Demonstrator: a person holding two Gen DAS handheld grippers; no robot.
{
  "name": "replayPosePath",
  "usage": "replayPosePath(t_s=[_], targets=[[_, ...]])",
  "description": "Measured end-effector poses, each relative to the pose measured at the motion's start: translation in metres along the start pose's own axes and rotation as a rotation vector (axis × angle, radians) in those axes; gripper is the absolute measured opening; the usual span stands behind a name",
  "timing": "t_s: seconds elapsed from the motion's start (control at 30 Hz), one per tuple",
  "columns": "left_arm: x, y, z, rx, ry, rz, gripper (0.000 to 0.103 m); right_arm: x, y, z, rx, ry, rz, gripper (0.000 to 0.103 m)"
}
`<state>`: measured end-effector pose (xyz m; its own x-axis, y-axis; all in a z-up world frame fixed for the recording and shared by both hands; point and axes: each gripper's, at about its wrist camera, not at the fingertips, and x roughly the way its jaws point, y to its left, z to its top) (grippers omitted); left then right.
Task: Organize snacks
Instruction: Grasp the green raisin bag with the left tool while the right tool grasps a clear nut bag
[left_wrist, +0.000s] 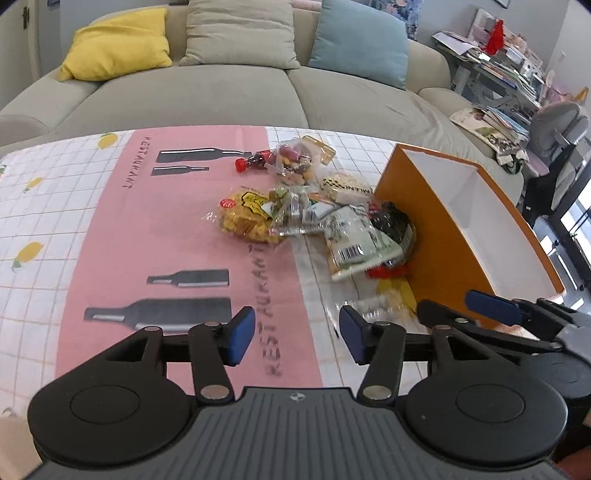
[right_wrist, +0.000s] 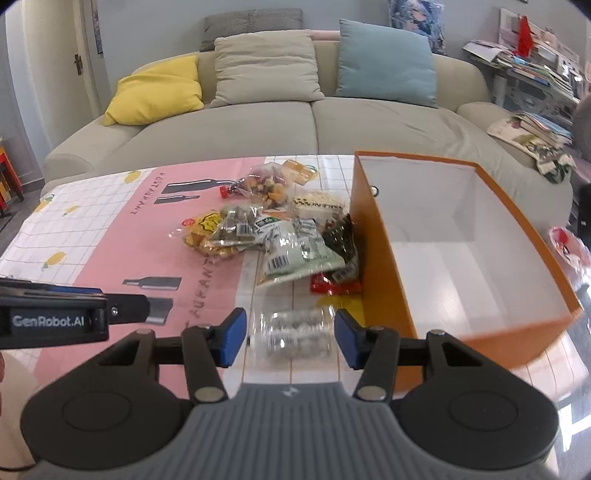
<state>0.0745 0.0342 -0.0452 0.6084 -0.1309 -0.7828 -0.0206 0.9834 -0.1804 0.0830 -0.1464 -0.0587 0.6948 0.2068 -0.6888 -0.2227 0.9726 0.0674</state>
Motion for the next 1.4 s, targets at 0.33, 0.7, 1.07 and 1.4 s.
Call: replayPosePath(t_s=[0.33, 0.7, 1.07, 1.4], targets=[[0.062, 0.015, 0.057, -0.075, 0.011, -0.025, 0.062, 0.085, 0.003, 0.037, -0.074, -0.001, 0.003, 0.055], [0.137, 0.007, 0.090, -0.067, 0.050, -0.014, 0.062, 0.155, 0.008, 0.053, -0.153, 0.036, -0.022, 0.059], [0.161, -0.004, 0.088, -0.023, 0.079, 0.021, 0.049, 0.177, -0.002, 0.041, -0.084, 0.087, 0.031, 0.060], [0.151, -0.005, 0.082, -0.018, 0.062, 0.034, 0.045, 0.174, 0.003, 0.038, -0.106, 0.083, 0.040, 0.038]])
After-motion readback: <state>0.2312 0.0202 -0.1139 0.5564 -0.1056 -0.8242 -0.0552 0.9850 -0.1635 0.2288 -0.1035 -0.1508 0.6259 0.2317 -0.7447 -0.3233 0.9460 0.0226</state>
